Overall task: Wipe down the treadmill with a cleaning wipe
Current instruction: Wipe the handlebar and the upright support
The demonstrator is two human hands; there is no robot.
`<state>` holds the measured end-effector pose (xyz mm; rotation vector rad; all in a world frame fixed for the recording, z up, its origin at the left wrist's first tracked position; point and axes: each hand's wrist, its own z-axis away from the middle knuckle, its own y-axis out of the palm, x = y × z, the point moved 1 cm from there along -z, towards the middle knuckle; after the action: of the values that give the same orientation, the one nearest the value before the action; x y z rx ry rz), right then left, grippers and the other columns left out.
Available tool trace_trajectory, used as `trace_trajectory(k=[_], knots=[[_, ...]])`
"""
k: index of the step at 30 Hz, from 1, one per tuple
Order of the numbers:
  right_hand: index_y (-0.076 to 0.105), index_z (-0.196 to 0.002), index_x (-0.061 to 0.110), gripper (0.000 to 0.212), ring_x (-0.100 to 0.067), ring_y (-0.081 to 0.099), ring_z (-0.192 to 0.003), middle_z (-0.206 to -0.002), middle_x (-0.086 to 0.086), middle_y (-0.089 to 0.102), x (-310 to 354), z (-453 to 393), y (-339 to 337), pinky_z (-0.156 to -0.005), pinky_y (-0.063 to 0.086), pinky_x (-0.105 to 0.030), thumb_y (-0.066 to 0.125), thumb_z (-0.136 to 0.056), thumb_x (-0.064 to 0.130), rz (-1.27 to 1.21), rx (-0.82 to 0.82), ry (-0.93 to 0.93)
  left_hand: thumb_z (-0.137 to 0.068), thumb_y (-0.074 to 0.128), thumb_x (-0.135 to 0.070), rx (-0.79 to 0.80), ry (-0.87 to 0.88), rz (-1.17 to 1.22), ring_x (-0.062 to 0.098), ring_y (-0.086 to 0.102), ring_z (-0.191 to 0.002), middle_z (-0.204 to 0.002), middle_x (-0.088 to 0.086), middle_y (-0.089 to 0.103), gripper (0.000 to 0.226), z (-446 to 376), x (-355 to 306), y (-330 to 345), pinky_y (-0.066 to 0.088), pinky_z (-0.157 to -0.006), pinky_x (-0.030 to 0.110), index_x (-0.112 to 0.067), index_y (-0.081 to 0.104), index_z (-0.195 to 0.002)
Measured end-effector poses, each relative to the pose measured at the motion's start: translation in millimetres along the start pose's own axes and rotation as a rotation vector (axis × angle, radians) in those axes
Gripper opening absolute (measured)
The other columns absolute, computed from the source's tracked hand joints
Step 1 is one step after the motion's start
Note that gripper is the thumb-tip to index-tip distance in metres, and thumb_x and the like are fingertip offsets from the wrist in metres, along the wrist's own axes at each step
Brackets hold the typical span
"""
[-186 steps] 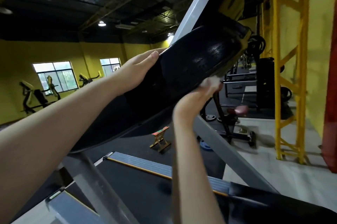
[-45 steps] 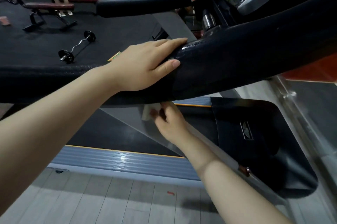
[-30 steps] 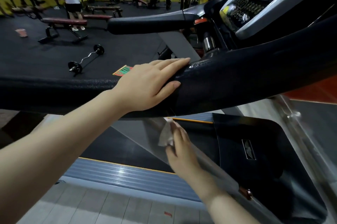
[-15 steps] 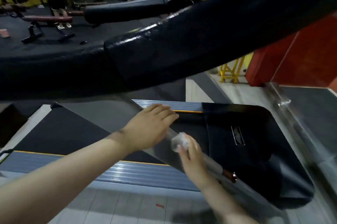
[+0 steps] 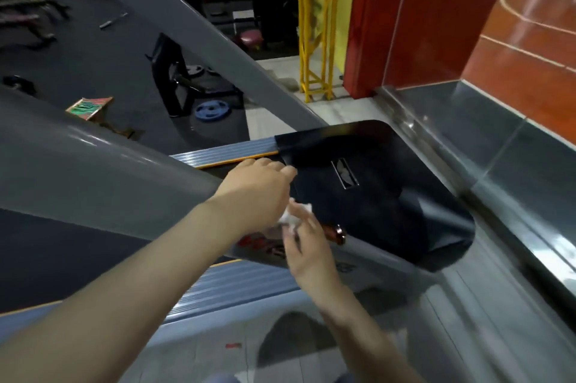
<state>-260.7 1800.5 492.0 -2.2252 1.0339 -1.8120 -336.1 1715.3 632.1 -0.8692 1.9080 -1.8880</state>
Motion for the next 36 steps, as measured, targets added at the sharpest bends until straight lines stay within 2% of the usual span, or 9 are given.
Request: trace_trajectory(k=[4,9,12,15,19,22,26,30,36], knots=[[0.051,-0.141,0.016,0.051,-0.011,0.044,-0.134,-0.142,0.000,0.053,-39.1,2.6,-10.4,-0.119,0.021,-0.027,0.036,-0.093,0.007,0.067,0.035,-0.199,-0.103,0.033,-0.031,0.042,-0.063,-0.123,0.024,0.056,-0.115,-0.124,-0.001,0.061,0.027,-5.2,-15.0,33.9,0.035,-0.082,0.035,-0.022,0.053,-0.119],[0.060,-0.129,0.011,0.055,-0.020,0.048,-0.130,-0.129,-0.003,0.062,-113.5,0.7,-33.3,-0.117,0.004,-0.014,0.037,-0.081,-0.003,0.253,-0.052,-0.058,-0.104,0.035,-0.030,-0.026,-0.106,-0.411,0.018,0.064,-0.090,-0.093,-0.008,0.067,0.024,3.8,-31.3,56.9,0.029,-0.076,0.031,-0.030,0.052,-0.088],[0.058,-0.131,0.004,0.055,-0.019,0.049,-0.130,-0.133,-0.008,0.060,-114.9,12.5,-15.5,-0.119,0.019,-0.025,0.035,-0.082,-0.003,0.208,-0.136,-0.214,-0.104,0.035,-0.037,-0.125,-0.122,-0.542,0.012,0.042,-0.061,-0.064,-0.009,0.039,0.027,9.1,-39.1,60.6,0.031,-0.068,0.028,-0.031,0.052,-0.084],[0.054,-0.137,0.011,0.057,-0.007,0.041,-0.136,-0.139,0.000,0.055,-140.7,16.2,-16.6,-0.120,0.022,-0.034,0.029,-0.087,0.005,0.157,-0.170,-0.252,-0.104,0.026,-0.040,-0.140,-0.193,-0.433,0.012,0.032,-0.052,-0.062,-0.007,0.042,0.040,9.5,-40.2,62.4,0.034,-0.069,0.028,-0.023,0.051,-0.078],[0.058,-0.134,0.012,0.054,-0.004,0.043,-0.134,-0.138,0.004,0.054,-161.9,15.3,-38.7,-0.114,0.029,-0.020,0.035,-0.087,-0.001,-0.084,-0.287,-0.174,-0.102,0.026,-0.047,-0.151,-0.191,-0.362,0.015,0.039,-0.056,-0.067,-0.005,0.046,0.042,8.7,-56.6,68.1,0.032,-0.069,0.031,-0.022,0.054,-0.083],[0.063,-0.123,0.025,0.056,-0.011,0.053,-0.123,-0.125,0.014,0.059,-182.8,13.5,-42.9,-0.107,0.036,-0.018,0.038,-0.088,-0.010,-0.196,-0.472,-0.017,-0.101,0.029,-0.049,-0.130,-0.050,-0.218,0.023,0.059,-0.091,-0.097,-0.001,0.063,0.039,-1.1,-92.0,86.8,0.041,-0.080,0.035,-0.024,0.059,-0.100],[0.065,-0.107,0.056,0.031,-0.012,0.053,-0.124,-0.120,0.022,0.062,-211.9,23.6,-22.6,-0.111,0.038,-0.042,0.045,-0.093,0.037,-0.398,-0.210,0.144,-0.103,0.030,-0.045,-0.013,0.062,-0.227,0.026,0.057,-0.114,-0.120,0.004,0.063,0.040,-38.9,-131.7,127.2,0.040,-0.098,0.038,-0.017,0.056,-0.116],[0.064,-0.114,0.045,0.037,-0.010,0.053,-0.126,-0.125,0.009,0.064,-234.3,28.2,-21.7,-0.110,0.040,-0.038,0.040,-0.092,0.061,-0.499,-0.166,0.229,-0.101,0.035,-0.037,0.083,0.165,-0.289,0.027,0.056,-0.113,-0.117,0.004,0.063,0.033,-73.0,-164.6,162.5,0.039,-0.101,0.039,-0.017,0.057,-0.117],[0.063,-0.124,0.031,0.029,-0.009,0.055,-0.123,-0.129,0.011,0.062,-356.2,52.6,-56.7,-0.100,0.040,-0.015,0.042,-0.105,0.030,-0.179,-0.248,0.302,-0.099,0.044,-0.037,0.291,0.144,-0.484,0.027,0.054,-0.119,-0.126,0.007,0.060,0.045,-105.8,-204.0,213.2,0.025,-0.112,0.040,-0.009,0.045,-0.135]])
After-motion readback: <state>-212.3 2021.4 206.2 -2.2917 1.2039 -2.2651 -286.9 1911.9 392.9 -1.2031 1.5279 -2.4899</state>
